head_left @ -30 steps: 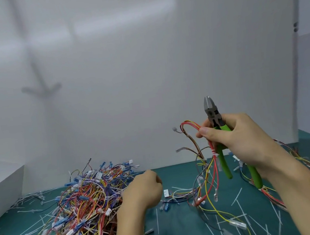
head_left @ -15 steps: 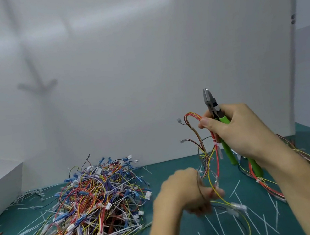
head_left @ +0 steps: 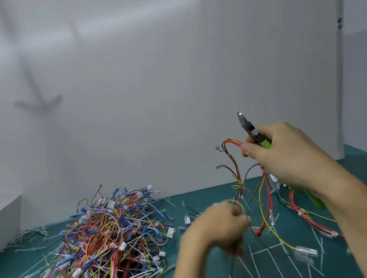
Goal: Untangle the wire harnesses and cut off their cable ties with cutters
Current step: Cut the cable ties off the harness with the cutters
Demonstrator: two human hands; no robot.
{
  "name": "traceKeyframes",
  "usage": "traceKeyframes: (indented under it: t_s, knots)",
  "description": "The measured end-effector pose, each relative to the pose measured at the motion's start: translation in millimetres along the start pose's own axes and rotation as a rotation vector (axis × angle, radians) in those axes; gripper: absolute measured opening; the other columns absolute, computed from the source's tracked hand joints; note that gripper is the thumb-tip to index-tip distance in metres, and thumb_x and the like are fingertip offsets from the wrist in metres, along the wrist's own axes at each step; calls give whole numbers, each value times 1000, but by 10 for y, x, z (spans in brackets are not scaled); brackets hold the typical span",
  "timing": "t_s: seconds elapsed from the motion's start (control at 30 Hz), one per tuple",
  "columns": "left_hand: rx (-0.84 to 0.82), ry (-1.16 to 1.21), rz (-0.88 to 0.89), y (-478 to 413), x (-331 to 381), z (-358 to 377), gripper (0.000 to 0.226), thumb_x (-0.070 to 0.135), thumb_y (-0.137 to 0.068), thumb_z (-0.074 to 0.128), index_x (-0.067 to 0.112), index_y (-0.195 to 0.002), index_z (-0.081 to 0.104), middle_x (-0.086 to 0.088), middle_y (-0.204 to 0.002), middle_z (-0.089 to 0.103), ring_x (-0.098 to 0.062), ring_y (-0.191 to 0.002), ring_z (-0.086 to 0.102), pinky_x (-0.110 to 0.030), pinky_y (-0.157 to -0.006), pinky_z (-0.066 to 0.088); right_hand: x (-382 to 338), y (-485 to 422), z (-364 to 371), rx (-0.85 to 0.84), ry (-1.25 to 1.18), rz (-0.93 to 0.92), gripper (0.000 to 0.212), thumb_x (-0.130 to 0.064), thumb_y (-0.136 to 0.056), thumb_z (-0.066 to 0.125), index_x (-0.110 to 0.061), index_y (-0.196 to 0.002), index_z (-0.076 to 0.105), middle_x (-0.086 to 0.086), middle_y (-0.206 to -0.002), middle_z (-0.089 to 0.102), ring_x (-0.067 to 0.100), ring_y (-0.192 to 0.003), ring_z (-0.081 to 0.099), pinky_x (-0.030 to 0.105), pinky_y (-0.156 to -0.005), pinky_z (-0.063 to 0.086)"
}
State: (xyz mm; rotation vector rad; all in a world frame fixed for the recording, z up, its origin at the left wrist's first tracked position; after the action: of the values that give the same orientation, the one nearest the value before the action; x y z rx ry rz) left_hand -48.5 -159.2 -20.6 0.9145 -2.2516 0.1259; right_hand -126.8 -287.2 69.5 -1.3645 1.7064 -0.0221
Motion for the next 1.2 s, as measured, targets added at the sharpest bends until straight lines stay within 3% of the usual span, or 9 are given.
traceKeyframes:
  t_s: [0.07, 0.13, 0.23, 0.37, 0.47, 0.57, 0.73, 0.87, 1.2]
  knots:
    - [127, 355, 10, 96, -93, -256, 18, 14, -98, 50, 9, -81, 55, -3, -61, 60, -19, -50, 64, -24, -50, 52, 40, -5, 29, -39, 59, 32, 23, -33, -94, 59, -21, -76, 66, 0, -72, 65, 20, -72, 60, 26, -59, 42]
    - [286, 633, 43, 182, -171, -457, 21, 17, -99, 56, 6, -82, 62, 1, -58, 60, -10, -45, 60, -17, -43, 46, 66, -5, 88, -132, 130, 59, 24, -34, -95, 58, -20, -76, 64, 2, -72, 64, 22, -70, 60, 28, -57, 40]
    - [433, 907, 53, 239, -213, -578, 25, 19, -98, 58, 1, -86, 69, 0, -63, 63, -7, -51, 61, -14, -47, 50, 76, 15, 239, -309, 275, 46, 27, -35, -95, 59, -15, -78, 62, 3, -70, 61, 18, -62, 52, 28, -51, 35]
    - [418, 1100, 80, 249, -201, -606, 22, 6, -100, 51, -2, -95, 70, -4, -75, 63, -10, -65, 62, -14, -55, 55, 48, 77, 444, -470, 336, -13, 37, -44, -92, 60, -12, -74, 59, 0, -64, 53, 21, -65, 50, 30, -53, 33]
    - [394, 1127, 83, 261, -197, -631, 23, 2, -100, 49, -1, -100, 71, -3, -76, 64, -9, -66, 63, -16, -57, 55, 4, 106, 498, -474, 318, -23, 59, -63, -90, 54, -6, -83, 67, 1, -60, 51, 19, -58, 45, 33, -53, 33]
    - [417, 1095, 84, 269, -203, -644, 22, 4, -100, 51, 1, -98, 72, -3, -78, 66, -9, -68, 64, -17, -59, 55, -52, 110, 492, -427, 301, -93, 68, -71, -89, 42, -6, -73, 57, 1, -59, 46, 18, -55, 39, 34, -53, 30]
    - [448, 1031, 115, 281, -206, -648, 15, 8, -96, 59, 2, -89, 72, -4, -73, 67, -7, -61, 63, -15, -58, 53, -105, 136, 515, -337, 361, -172, 65, -76, -88, 25, -17, -71, 47, 0, -67, 54, 20, -65, 51, 34, -55, 35]
    - [470, 1003, 127, 297, -190, -656, 15, 4, -94, 61, 0, -82, 69, -7, -68, 67, -9, -57, 64, -15, -57, 53, -99, 143, 577, -309, 435, -218, 57, -73, -91, 21, -23, -73, 44, -3, -73, 52, 22, -72, 49, 37, -58, 33]
    - [502, 1001, 97, 295, -161, -660, 19, 5, -92, 63, -13, -100, 66, -16, -81, 67, -11, -60, 66, -15, -57, 54, -37, 102, 535, -310, 429, -268, 67, -80, -83, 21, -20, -69, 46, -1, -65, 51, 15, -63, 48, 33, -52, 31]
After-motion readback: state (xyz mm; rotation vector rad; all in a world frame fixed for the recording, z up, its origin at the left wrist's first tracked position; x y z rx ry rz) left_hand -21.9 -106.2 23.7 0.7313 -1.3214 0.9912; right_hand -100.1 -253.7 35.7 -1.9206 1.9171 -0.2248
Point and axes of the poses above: each hand's wrist, its own y-axis away from the middle knuckle, its own z-axis out of the palm, x = y × z, the point moved 2 cm from there along -y, towards the middle knuckle
